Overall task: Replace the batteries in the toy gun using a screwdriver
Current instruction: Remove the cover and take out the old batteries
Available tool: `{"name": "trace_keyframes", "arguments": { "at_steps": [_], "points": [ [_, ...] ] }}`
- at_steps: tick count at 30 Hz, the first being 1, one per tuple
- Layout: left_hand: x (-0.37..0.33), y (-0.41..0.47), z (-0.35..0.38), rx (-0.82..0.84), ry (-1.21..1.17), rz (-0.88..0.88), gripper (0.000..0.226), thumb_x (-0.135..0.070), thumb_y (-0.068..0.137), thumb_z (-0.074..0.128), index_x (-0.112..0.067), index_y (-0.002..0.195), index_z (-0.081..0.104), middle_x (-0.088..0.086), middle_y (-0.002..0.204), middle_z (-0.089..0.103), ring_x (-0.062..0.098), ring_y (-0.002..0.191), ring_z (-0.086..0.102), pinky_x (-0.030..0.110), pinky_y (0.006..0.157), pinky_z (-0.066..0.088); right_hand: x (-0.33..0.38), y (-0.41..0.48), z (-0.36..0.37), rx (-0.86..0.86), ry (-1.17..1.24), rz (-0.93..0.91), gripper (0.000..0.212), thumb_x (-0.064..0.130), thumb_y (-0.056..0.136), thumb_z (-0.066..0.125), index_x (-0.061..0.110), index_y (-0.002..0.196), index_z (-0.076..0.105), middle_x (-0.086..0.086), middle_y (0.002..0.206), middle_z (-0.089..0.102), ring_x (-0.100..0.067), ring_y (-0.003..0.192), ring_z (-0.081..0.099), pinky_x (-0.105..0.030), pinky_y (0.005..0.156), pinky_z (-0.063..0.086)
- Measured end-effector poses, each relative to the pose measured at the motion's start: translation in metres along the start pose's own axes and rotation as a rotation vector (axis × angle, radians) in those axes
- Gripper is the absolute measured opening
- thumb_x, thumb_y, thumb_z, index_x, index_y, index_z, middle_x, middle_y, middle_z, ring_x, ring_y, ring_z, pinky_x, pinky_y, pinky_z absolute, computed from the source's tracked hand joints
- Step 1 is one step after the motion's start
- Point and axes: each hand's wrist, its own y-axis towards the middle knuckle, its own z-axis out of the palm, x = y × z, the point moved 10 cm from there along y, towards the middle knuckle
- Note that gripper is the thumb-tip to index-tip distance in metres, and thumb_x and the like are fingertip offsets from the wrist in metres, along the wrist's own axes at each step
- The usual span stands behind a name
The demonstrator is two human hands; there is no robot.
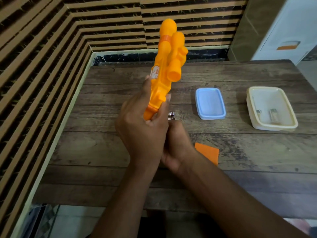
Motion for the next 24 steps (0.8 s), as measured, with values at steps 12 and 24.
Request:
{"name": "trace_keyframes", "arguments": {
  "at_steps": [12, 24],
  "points": [
    [0.013, 0.002, -0.013, -0.105, -0.101, -0.155, 0.055, -0.036, 0.094, 0.079, -0.014, 0.142, 0.064, -0.023, 0.103, 0.067, 0.004, 0.083, 0.072, 0.033, 0.075, 0.061, 0.012, -0.002, 0.001, -0.025, -0.252, -0.213, 0.029, -0.011, 0.099, 0.048, -0.009, 0.116, 0.071, -0.028, 0.110, 0.073, -0.035, 0.095, 0.071, -0.045, 0.092, 0.060],
    [0.033, 0.007, -0.020, -0.175, -0.239, -0.251, 0.046, -0.030, 0.097, 0.076, -0.001, 0.132, 0.071, -0.010, 0.092, 0.075, 0.002, 0.077, 0.070, 0.015, 0.071, 0.052, 0.036, -0.008, 0.006, -0.032, -0.641, -0.507, 0.025, -0.023, 0.087, 0.063, -0.014, 0.107, 0.074, -0.025, 0.106, 0.077, -0.005, 0.083, 0.074, -0.019, 0.077, 0.061]
  ]
}}
